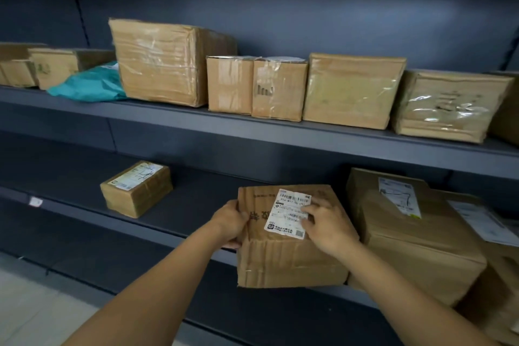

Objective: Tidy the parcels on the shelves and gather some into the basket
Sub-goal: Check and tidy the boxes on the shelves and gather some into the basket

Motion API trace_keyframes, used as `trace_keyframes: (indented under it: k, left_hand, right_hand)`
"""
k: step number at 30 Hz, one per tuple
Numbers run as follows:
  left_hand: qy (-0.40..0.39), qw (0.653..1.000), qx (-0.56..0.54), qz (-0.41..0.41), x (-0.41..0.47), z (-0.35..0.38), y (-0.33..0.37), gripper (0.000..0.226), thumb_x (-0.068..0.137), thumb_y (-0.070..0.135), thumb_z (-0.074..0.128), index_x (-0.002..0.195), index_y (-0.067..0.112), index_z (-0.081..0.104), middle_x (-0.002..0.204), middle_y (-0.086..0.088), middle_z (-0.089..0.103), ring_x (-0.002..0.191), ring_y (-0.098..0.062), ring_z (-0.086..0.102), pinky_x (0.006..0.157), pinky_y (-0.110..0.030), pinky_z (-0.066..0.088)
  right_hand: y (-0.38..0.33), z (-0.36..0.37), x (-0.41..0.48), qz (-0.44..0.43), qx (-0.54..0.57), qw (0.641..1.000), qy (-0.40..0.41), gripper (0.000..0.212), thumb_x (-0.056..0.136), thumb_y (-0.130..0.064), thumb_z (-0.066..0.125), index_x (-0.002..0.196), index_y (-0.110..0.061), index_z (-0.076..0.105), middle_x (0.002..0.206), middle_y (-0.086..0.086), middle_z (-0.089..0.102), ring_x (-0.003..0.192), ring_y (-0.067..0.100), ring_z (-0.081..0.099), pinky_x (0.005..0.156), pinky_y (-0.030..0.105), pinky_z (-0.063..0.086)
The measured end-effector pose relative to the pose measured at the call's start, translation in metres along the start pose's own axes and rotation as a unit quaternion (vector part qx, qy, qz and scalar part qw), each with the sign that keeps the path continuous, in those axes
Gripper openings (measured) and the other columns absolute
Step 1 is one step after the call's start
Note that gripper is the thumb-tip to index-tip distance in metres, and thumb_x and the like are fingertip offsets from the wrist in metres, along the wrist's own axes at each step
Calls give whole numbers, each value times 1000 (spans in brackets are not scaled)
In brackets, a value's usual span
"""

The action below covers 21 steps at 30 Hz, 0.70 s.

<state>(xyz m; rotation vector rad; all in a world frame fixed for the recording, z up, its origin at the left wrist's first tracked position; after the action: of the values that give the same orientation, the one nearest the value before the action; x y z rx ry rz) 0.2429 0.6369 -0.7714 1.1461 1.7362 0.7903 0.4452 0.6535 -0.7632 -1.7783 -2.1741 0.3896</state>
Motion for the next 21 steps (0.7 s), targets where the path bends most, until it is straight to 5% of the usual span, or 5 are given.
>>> trace_keyframes:
  k: [4,8,14,17,21]
  left_hand:
    - [26,1000,-1,3,2,-6,-2,56,100,17,36,146,35,13,124,-9,47,99,-31,62,64,-43,60]
    - [54,994,-72,-57,5,-15,-10,62,96,26,46,148,36,13,145,-11,28,116,-37,51,49,-35,57]
    - [-21,985,173,-3,-4,-18,3,50,89,36,51,136,28,40,139,-7,28,97,-21,55,70,-29,58]
    - [41,933,353,60,-5,-13,9,52,91,41,48,141,31,35,137,-7,17,125,-29,30,104,-37,38]
    - [22,959,255,124,0,-4,-6,56,89,30,62,141,32,40,153,-6,13,139,-26,24,112,-32,26]
  right_hand:
    - [-15,-2,-15,-44,-87,995,-26,62,86,-63,48,142,-37,38,150,-10,25,136,19,20,112,42,19]
    - [-18,-3,-10,-56,-86,995,-5,50,93,-45,50,141,-32,43,146,-3,34,134,20,29,112,41,25]
    - [-13,2,1,8,61,998,-28,56,94,-49,47,145,-28,34,147,3,31,132,23,35,107,34,35]
    - [-17,5,2,-23,29,999,-18,60,90,-54,51,143,-27,39,152,-3,15,137,21,20,113,36,26]
    - [-20,7,1,-74,-47,995,-49,57,90,-47,56,141,-27,42,150,-6,31,137,16,28,118,39,15]
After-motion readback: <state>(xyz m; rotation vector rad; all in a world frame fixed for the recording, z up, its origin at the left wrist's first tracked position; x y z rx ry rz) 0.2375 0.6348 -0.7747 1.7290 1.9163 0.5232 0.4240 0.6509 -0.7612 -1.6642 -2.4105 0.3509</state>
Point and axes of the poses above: each hand's wrist, its own x-axis towards the middle knuckle, its own z-axis out of the palm, y = z × x, the point moved 1 cm from there along x, towards the middle knuckle
